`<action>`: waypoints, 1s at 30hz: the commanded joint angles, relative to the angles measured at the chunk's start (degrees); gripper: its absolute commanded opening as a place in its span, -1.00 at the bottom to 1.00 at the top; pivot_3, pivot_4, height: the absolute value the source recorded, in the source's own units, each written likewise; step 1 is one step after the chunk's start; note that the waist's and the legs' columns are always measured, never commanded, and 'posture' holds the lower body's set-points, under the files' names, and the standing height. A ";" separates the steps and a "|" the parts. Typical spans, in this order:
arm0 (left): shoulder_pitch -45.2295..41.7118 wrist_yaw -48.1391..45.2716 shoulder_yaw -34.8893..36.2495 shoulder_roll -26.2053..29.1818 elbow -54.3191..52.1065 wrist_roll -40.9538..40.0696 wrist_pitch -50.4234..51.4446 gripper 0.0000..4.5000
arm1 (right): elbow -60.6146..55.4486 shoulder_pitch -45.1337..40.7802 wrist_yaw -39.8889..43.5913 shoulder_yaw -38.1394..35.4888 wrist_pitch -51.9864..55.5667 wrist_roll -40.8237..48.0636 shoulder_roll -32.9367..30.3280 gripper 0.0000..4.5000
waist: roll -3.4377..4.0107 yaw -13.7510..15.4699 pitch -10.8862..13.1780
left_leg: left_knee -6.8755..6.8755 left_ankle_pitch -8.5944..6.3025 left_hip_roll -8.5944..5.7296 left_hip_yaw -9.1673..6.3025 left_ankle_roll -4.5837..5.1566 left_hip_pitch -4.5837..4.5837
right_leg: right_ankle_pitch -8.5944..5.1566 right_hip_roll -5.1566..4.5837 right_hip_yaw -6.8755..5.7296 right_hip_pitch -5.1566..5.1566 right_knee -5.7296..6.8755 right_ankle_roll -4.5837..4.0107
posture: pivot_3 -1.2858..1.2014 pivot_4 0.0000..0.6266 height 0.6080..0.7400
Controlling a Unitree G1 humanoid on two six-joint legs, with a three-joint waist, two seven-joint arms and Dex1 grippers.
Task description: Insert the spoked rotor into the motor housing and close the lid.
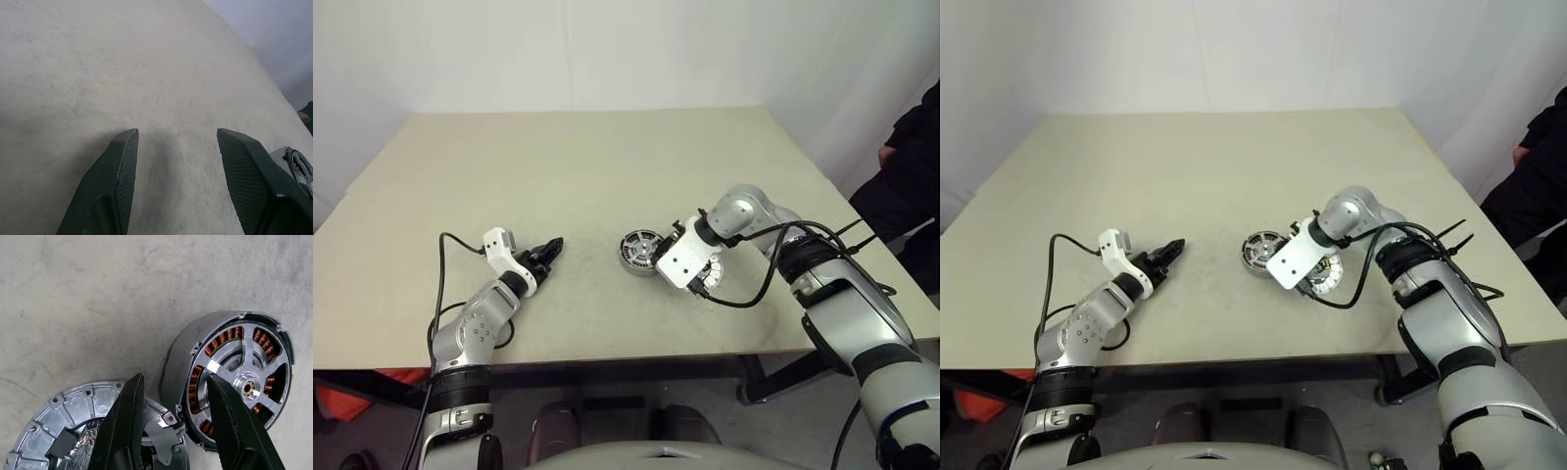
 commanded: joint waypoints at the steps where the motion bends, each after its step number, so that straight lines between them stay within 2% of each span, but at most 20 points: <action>1: 0.58 0.39 -0.05 0.11 -0.96 0.08 0.27 0.21 | 0.58 -1.00 0.40 0.36 -0.54 -0.23 -0.03 -0.02 | 0.00 -0.01 0.00 | 0.00 0.00 0.00 0.00 0.00 0.02 | 0.00 0.00 0.00 0.00 0.01 0.00 | 0.03 -1.00 1.00; 15: 0.34 0.20 -0.29 0.18 -0.43 0.34 0.30 0.21 | -7.91 2.61 5.04 -1.37 6.94 4.84 0.04 -0.02 | 0.00 -0.02 0.00 | 0.00 0.00 0.01 0.00 0.00 0.07 | 0.00 0.01 0.00 0.04 0.02 0.00 | 0.03 -1.00 1.00; 28: 0.66 0.34 -0.27 0.06 -0.82 0.48 0.45 0.21 | -4.52 2.70 0.85 -0.61 12.08 1.43 3.77 -0.02 | -0.04 -1.60 -0.03 | 0.00 0.02 0.03 0.01 -0.06 0.43 | -0.12 0.02 0.02 0.25 0.13 0.21 | 0.03 -1.00 1.00; 30: 0.75 0.34 -0.21 0.10 -0.97 0.48 0.51 0.21 | -4.00 2.66 0.63 -0.48 11.94 1.05 3.81 -0.18 | -0.06 -1.62 -0.04 | 0.00 0.03 0.04 0.01 -0.07 0.45 | -0.13 0.03 0.02 0.26 0.17 0.23 | 0.03 -1.00 1.00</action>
